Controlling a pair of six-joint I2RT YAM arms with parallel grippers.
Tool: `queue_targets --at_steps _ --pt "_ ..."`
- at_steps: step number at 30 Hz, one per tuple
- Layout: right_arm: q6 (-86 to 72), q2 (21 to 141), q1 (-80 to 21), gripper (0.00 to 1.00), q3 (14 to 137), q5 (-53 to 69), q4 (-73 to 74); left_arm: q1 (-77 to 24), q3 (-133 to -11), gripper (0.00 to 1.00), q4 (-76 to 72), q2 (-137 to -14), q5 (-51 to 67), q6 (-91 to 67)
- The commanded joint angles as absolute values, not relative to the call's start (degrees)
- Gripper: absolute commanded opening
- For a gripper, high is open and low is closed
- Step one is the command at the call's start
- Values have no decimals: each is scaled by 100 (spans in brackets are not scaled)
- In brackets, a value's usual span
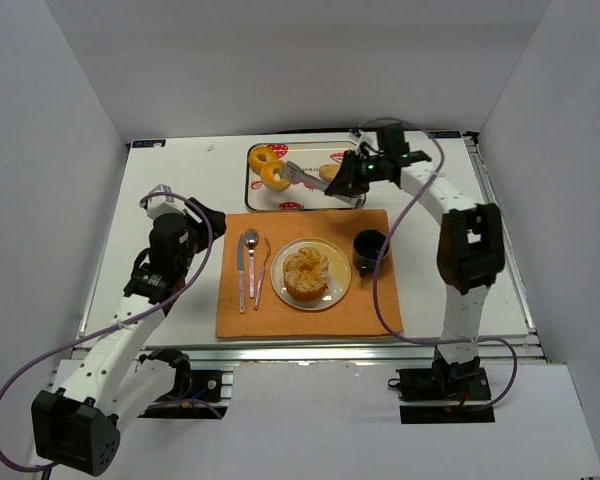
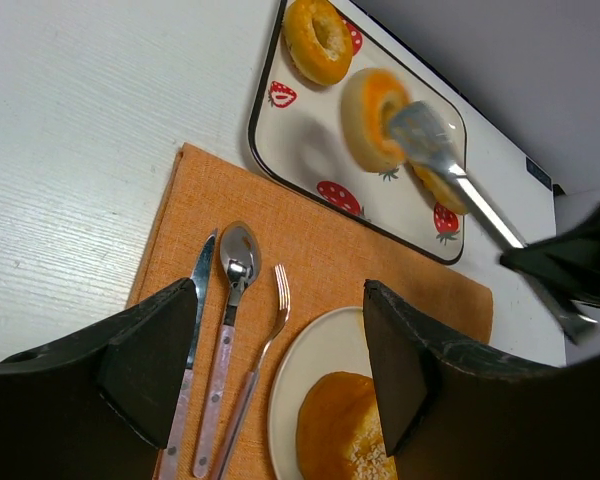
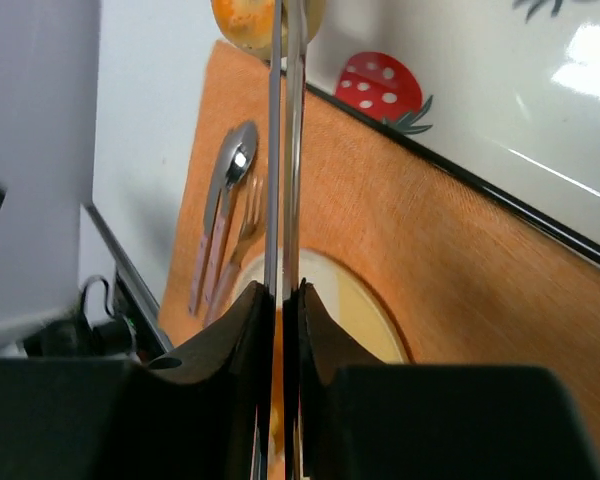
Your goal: Place the bread
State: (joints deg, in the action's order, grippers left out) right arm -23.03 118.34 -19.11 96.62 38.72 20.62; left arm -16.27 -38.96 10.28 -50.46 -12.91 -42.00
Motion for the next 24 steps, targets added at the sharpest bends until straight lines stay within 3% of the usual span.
queue_targets --at_steps 1,5,10,16,21,24 --pt "-867 10724 -1688 0 9642 4999 2510 -1600 -4131 76 914 -5001 -1257 -4078" --pt "3074 9768 -1644 0 9100 5019 5073 -1600 -4070 76 748 -5010 -1152 -4008" --pt "5068 8424 -1591 0 8044 4659 6274 -1600 -3841 76 484 -5019 -976 -4017" --pt "5432 7367 -1591 0 7032 4245 6258 -1591 -3806 76 369 -5097 -791 -3947" --pt "5362 7207 -1600 0 6724 4035 6161 -1591 -3815 76 316 -5203 -624 -3902" --pt "5212 7207 -1600 7 6671 3929 5907 -1591 -3780 76 299 -5177 -607 -3920"
